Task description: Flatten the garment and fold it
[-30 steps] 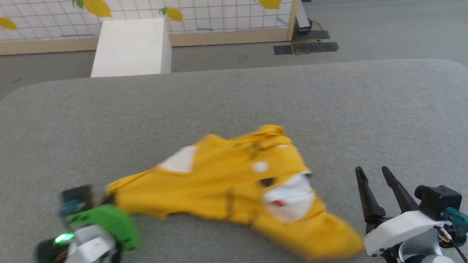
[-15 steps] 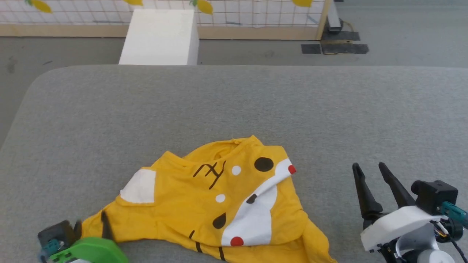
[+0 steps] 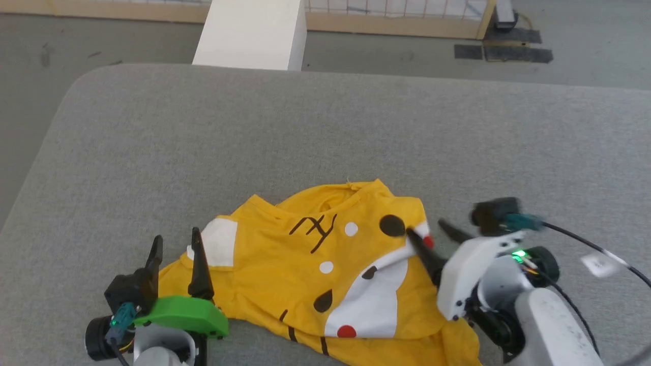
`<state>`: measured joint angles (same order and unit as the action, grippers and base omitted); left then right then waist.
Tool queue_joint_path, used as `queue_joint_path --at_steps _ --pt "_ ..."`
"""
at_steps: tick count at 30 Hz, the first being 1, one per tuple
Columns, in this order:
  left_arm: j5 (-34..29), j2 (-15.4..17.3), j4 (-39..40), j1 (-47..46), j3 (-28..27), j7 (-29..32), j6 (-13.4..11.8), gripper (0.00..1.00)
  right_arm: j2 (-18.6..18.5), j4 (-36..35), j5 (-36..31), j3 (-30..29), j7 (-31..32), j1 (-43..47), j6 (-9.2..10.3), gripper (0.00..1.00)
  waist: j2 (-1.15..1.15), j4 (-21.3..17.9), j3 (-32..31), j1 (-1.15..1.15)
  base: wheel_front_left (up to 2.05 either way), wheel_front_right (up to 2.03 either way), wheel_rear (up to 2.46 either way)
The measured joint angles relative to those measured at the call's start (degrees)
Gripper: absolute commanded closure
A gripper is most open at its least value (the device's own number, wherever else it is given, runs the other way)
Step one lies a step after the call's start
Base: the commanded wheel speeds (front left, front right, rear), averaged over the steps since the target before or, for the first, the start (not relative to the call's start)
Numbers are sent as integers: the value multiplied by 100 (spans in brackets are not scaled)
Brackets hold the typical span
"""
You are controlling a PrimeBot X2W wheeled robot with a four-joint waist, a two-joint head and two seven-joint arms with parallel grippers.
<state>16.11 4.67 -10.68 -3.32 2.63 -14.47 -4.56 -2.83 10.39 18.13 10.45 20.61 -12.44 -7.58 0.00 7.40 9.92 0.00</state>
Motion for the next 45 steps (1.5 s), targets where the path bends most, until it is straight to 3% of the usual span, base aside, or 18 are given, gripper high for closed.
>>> queue_joint_path --at_steps 6,9,10,16,17,20,25,27,28,29,35,38,41,45 --pt "-9 -76 -27 -116 12 -2 55 0 -19 806 -264 290 1152 -384 0 0 0 147 152 0 0 0 0" --pt "-10 -88 -58 -115 14 -8 70 0 -32 899 -283 368 1455 -553 0 94 0 183 180 0 0 0 0" --pt "-10 -96 -77 -115 15 -9 87 0 -33 895 -235 377 1467 -566 -2 100 0 180 176 0 0 0 0" --pt "-46 -123 -136 -82 -14 -24 100 0 -215 479 -444 -339 524 -495 -3 100 0 74 36 0 0 0 0" --pt "-55 -129 -155 -61 -29 -25 118 0 -334 91 -759 -824 164 -429 -3 100 0 6 -36 0 0 0 0" --pt "-71 -129 -192 -8 -41 -25 177 0 -363 -519 -1274 -1630 -163 -151 -2 100 0 -114 -133 0 0 0 0" --pt "-96 -127 -238 23 -45 -25 252 0 -86 -1246 -1506 -2911 105 769 0 100 0 -359 -276 0 0 0 0" --pt "-101 -129 -253 45 -31 -26 260 0 -36 -1310 -1458 -3133 396 1098 0 99 0 -448 -310 0 0 0 0" --pt "-101 -127 -270 49 -24 -26 276 0 -35 -1243 -1228 -3208 724 1339 0 74 0 -519 -330 0 0 0 0" --pt "-102 -126 -310 47 -4 -26 313 0 -10 -1067 -678 -3217 1170 1813 0 0 0 -682 -363 0 0 0 0" --pt "-109 -123 -331 32 16 -26 349 0 4 -1392 -408 -3061 925 1924 0 0 0 -952 -381 0 0 0 0" --pt "-115 -123 -330 19 42 -26 349 0 -16 -1836 -688 -2913 332 1638 1 0 0 -1019 -359 0 0 0 0" --pt "-118 -123 -327 -53 96 -26 350 0 -31 -1978 -1112 -2483 155 1241 0 0 0 -1008 -302 0 0 0 0" --pt "-118 -126 -307 -167 155 -26 358 0 -438 -1430 -1279 -1918 610 714 -2 0 0 -930 -193 0 0 0 0"
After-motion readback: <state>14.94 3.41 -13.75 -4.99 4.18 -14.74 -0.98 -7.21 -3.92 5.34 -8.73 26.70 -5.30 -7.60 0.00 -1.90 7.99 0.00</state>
